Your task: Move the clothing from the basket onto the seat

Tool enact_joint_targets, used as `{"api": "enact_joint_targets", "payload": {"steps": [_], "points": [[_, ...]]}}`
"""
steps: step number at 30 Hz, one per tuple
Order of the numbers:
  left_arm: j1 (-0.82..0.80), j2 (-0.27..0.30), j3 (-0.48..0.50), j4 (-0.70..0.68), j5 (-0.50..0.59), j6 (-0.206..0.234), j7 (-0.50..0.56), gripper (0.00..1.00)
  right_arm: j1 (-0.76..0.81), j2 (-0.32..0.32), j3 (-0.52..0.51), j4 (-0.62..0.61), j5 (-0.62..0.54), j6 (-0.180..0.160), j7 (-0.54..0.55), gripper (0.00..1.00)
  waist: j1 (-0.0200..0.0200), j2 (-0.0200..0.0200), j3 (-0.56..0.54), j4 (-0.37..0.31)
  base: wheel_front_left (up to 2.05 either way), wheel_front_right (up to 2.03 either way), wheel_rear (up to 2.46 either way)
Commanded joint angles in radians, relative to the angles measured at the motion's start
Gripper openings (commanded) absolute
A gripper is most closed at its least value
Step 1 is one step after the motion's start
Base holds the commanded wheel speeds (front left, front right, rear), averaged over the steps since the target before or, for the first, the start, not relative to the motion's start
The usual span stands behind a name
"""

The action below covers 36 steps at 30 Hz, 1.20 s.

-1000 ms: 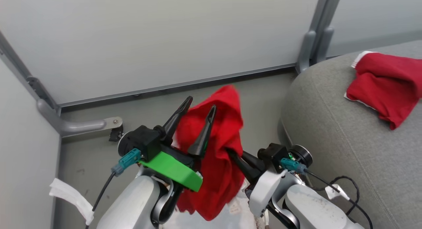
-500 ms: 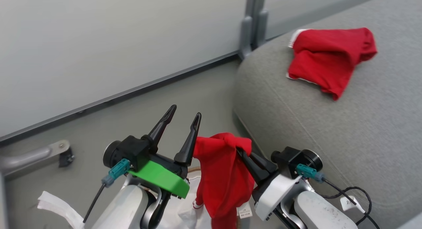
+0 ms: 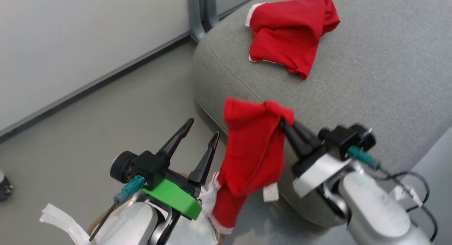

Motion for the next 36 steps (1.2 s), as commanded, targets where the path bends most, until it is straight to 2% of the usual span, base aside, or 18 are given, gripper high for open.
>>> {"api": "enact_joint_targets", "payload": {"steps": [1, 6, 11, 17, 21, 27, 36], "points": [[-0.027, 0.023, -0.004, 0.003, -0.007, -0.003, 0.001, 1.0, -0.053, -0.017, -0.016, -0.015, -0.012, -0.001, -0.005, 0.0, 0.0, -0.0001, 0.092, -0.044, 0.0, 0.0, 0.0], [-0.049, 0.07, -0.021, 0.008, -0.016, -0.003, 0.001, 1.0, -0.228, -0.108, -0.044, -0.038, -0.031, -0.001, -0.005, 0.0, 0.0, -0.0001, 0.162, -0.049, 0.0, 0.0, 0.0], [-0.067, 0.113, -0.038, -0.001, -0.018, -0.003, 0.001, 1.0, -0.444, -0.229, -0.062, -0.029, -0.071, -0.001, -0.005, 0.0, 0.0, -0.0001, 0.225, -0.036, 0.0, 0.0, 0.0], [-0.106, 0.158, -0.068, -0.011, -0.025, -0.003, 0.001, 1.0, -0.703, -0.367, -0.109, 0.048, -0.126, -0.001, 0.003, 0.0, 0.0, -0.0001, 0.305, -0.005, 0.0, 0.0, 0.0], [-0.135, 0.177, -0.083, -0.017, -0.03, -0.003, 0.001, 1.0, -0.831, -0.422, -0.174, 0.12, -0.169, -0.001, 0.023, 0.0, 0.0, -0.0001, 0.351, 0.018, 0.0, 0.0, 0.0], [-0.17, 0.198, -0.091, -0.023, -0.036, -0.003, 0.001, 1.0, -0.887, -0.432, -0.286, 0.239, -0.24, -0.001, 0.04, 0.0, 0.0, -0.0001, 0.415, 0.06, 0.0, 0.0, 0.0], [-0.223, 0.217, -0.103, -0.021, -0.046, -0.003, 0.001, 1.0, -0.738, -0.332, -0.421, 0.438, -0.274, -0.001, 0.029, 0.0, 0.0, -0.0001, 0.507, 0.132, 0.0, 0.0, 0.0]]}}
